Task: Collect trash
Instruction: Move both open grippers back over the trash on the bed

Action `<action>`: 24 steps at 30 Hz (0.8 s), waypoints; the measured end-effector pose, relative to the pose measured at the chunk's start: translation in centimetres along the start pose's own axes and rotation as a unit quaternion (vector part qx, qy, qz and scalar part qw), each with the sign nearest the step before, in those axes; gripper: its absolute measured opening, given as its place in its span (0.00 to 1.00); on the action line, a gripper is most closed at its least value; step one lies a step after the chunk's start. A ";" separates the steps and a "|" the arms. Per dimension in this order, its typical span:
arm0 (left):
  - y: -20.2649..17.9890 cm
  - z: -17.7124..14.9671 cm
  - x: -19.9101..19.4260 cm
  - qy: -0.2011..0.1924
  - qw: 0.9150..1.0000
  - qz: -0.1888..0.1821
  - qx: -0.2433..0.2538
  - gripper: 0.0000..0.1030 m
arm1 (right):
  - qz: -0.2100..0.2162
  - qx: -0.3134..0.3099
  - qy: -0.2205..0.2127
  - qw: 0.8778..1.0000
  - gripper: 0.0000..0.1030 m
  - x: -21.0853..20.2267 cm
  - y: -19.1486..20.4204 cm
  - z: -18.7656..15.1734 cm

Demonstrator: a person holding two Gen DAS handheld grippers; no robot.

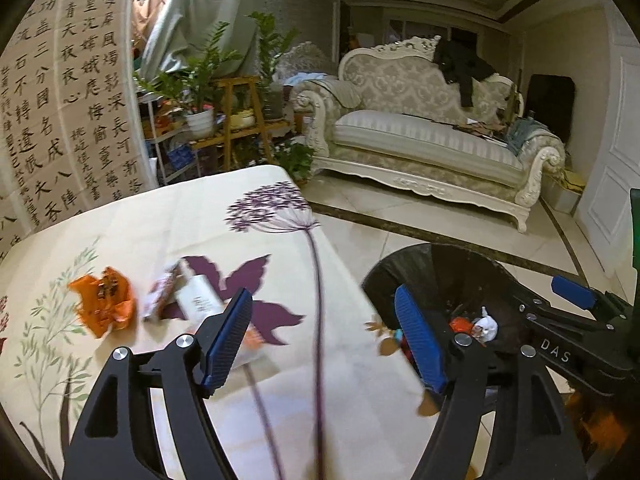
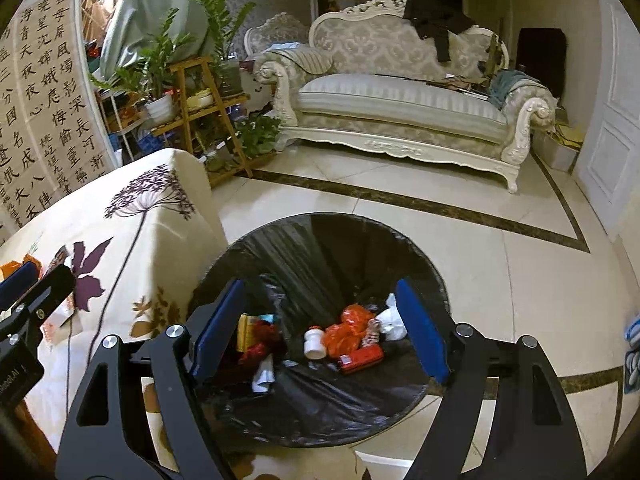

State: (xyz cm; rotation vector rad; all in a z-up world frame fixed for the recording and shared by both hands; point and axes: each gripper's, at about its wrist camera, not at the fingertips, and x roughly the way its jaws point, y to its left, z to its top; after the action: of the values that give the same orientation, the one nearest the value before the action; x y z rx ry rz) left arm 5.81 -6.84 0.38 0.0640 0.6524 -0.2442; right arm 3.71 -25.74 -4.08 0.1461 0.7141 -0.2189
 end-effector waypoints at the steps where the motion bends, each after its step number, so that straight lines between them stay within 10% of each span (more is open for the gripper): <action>1: 0.5 -0.1 -0.3 -0.001 1.000 0.004 -0.003 0.70 | 0.002 -0.002 0.000 1.000 0.74 -0.1 0.3 0.0; 24: 12.0 -4.0 -4.3 0.005 0.989 0.122 -0.079 0.71 | 0.111 -0.104 0.023 0.988 0.74 -1.8 13.9 -2.2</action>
State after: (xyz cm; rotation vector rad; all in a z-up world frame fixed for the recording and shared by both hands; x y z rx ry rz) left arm 3.04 6.18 -0.35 -0.0080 0.6656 0.0434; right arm 4.45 -11.58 -3.68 0.0295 0.7557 0.0720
